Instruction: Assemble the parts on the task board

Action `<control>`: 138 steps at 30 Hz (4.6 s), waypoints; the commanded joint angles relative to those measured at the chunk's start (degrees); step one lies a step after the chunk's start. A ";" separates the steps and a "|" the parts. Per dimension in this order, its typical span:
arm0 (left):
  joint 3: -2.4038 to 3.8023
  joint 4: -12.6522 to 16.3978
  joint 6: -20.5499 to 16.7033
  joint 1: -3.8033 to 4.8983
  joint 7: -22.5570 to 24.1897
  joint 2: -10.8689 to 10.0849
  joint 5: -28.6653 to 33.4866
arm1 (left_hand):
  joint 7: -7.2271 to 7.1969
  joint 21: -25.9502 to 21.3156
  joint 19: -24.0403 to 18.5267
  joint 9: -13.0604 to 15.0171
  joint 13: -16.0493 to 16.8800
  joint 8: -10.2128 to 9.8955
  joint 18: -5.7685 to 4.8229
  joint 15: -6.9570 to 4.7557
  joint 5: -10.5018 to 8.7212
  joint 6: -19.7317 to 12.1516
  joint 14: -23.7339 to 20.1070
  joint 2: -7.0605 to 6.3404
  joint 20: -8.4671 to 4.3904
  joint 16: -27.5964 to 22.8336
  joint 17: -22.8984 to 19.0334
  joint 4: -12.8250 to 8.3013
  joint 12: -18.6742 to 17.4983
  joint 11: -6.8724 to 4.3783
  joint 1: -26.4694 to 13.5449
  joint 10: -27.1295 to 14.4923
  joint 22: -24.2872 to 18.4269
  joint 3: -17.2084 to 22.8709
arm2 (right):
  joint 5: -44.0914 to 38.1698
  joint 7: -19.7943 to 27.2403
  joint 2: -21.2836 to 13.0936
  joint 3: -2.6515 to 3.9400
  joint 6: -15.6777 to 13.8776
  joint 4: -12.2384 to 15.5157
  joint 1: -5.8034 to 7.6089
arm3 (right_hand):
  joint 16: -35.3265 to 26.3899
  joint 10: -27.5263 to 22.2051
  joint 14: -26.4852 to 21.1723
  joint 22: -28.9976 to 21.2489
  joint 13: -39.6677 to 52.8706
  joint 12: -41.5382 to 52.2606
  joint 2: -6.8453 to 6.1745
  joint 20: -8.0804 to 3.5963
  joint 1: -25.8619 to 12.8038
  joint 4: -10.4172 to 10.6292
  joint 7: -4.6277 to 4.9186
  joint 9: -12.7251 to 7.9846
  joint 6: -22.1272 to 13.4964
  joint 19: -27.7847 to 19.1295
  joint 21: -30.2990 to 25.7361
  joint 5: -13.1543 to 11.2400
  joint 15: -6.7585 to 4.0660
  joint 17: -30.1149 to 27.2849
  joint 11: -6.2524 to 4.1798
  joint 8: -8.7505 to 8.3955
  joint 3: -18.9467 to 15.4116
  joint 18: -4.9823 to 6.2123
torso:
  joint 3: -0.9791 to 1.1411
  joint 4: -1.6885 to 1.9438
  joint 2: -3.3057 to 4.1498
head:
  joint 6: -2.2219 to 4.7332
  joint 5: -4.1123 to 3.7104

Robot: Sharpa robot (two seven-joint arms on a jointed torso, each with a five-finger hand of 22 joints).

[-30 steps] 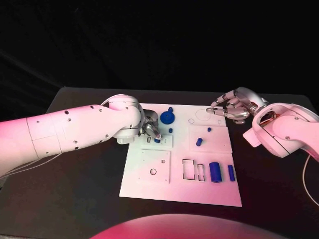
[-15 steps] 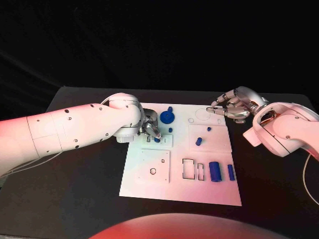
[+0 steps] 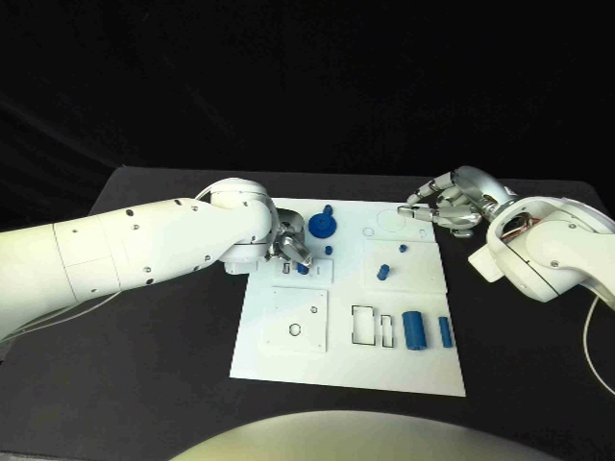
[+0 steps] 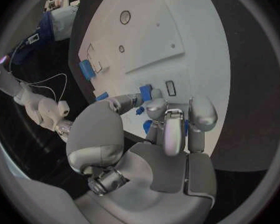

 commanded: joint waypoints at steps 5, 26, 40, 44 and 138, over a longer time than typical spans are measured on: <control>-0.35 -0.19 1.82 -0.44 -0.26 0.32 0.67 | -0.48 -0.16 0.21 0.01 -0.05 -0.26 -0.60 -0.43 -0.31 0.75 4.91 0.26 -0.19 0.22 10.88 0.57 0.31 -0.16 -0.89 0.13 -0.04 -1.53 | -0.49 0.26 0.01 0.00 0.76 0.08 -0.04 | -0.29 1.33 5.21 -0.04 9.32 -0.20 0.03 0.03 -0.95 0.00 -0.01 0.08 -0.33 -0.19 -0.40 -0.13 0.15 11.59 0.00 0.46 -0.45 0.94 | 0.01 -0.01 -0.04 | 0.05 -0.09; -0.37 -0.48 2.29 -0.44 -0.32 0.39 0.71 | -0.37 -0.35 0.32 -0.13 -0.26 -1.03 -0.61 -0.35 -0.42 1.43 4.92 0.61 -0.13 0.21 10.90 4.71 0.47 -0.04 -2.72 -0.14 -0.08 -8.34 | -0.49 0.35 0.04 0.00 0.75 0.03 -0.06 | -0.41 1.17 5.13 -0.35 9.11 -0.42 0.20 0.02 -1.75 0.01 -0.02 0.14 -0.50 -0.34 -0.82 -0.13 0.14 11.22 0.00 0.69 -1.16 1.03 | 0.01 0.01 0.00 | 0.08 -0.21; -0.37 -0.59 2.78 -0.44 -0.35 0.40 0.73 | -0.35 -0.39 0.39 -0.14 -0.31 -1.31 -0.62 -0.32 -0.47 1.64 4.91 0.60 -0.10 0.20 10.88 6.31 0.54 -0.01 -2.72 -0.21 -0.04 -11.56 | -0.49 0.47 0.06 0.00 0.82 -0.05 -0.11 | -0.42 1.16 5.12 -0.37 9.10 -0.43 0.23 0.02 -1.97 0.01 -0.02 0.17 -0.53 -0.35 -0.87 -0.13 0.14 11.18 -0.01 0.76 -1.38 1.03 | 0.02 0.02 0.00 | 0.02 -0.21; -0.37 -0.49 2.79 -0.46 -0.35 0.35 0.72 | -0.35 -0.39 0.41 -0.14 -0.33 -1.37 -0.63 -0.31 -0.48 1.69 4.92 0.57 -0.10 0.21 10.91 6.66 0.55 0.00 -2.63 -0.22 -0.01 -12.38 | -0.54 0.49 0.07 0.00 0.85 -0.08 -0.15 | -0.46 1.15 5.09 -0.42 9.09 -0.44 0.26 0.02 -2.09 0.02 -0.03 0.18 -0.55 -0.38 -0.94 -0.13 0.14 11.05 -0.01 0.80 -1.50 1.05 | 0.01 0.01 -0.03 | 0.01 -0.18; 3.34 -15.46 6.90 2.16 0.10 3.29 1.52 | 2.27 -2.98 -2.30 -2.83 -5.43 -7.16 0.15 1.67 -0.13 -2.38 3.96 0.85 1.66 -0.92 8.55 10.08 -1.62 2.31 4.30 -5.28 -4.26 -23.70 | -0.99 0.81 0.75 0.00 0.79 -1.81 -0.53 | -0.46 1.21 5.11 -0.29 9.13 -0.38 0.78 -0.01 -3.05 -0.01 -0.04 0.27 -0.79 -0.27 -0.95 -0.10 0.12 11.12 -0.03 1.16 -2.55 1.02 | 0.02 0.01 -0.21 | 0.53 0.50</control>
